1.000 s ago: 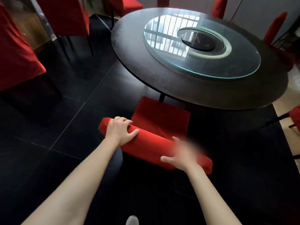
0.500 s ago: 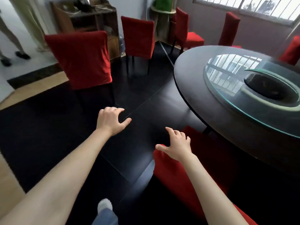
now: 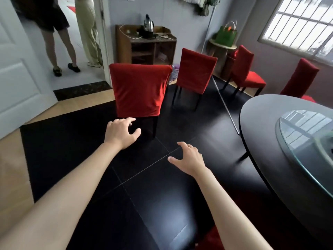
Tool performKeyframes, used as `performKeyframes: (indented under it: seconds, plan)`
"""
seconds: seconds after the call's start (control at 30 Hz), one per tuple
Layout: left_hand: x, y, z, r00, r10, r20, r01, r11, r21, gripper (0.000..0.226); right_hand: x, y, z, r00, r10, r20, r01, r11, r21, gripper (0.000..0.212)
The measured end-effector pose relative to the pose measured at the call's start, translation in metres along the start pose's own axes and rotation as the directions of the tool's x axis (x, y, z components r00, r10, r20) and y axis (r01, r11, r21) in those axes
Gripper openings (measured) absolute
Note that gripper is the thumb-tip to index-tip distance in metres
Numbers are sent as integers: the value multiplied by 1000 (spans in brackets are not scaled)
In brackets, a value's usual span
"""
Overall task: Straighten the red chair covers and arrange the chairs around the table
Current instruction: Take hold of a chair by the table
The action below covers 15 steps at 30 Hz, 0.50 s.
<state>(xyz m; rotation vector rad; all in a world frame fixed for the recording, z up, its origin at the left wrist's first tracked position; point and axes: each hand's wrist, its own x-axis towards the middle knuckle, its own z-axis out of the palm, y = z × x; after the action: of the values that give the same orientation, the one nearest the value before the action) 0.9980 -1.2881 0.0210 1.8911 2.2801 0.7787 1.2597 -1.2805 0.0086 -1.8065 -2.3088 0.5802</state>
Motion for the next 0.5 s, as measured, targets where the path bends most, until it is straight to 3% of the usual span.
performKeyframes:
  seconds: [0.5]
  plan:
    - [196,-49,40,998,-48,51,42,993,107,55,242,-40,-17,990,-142,8,142,990,-14,76]
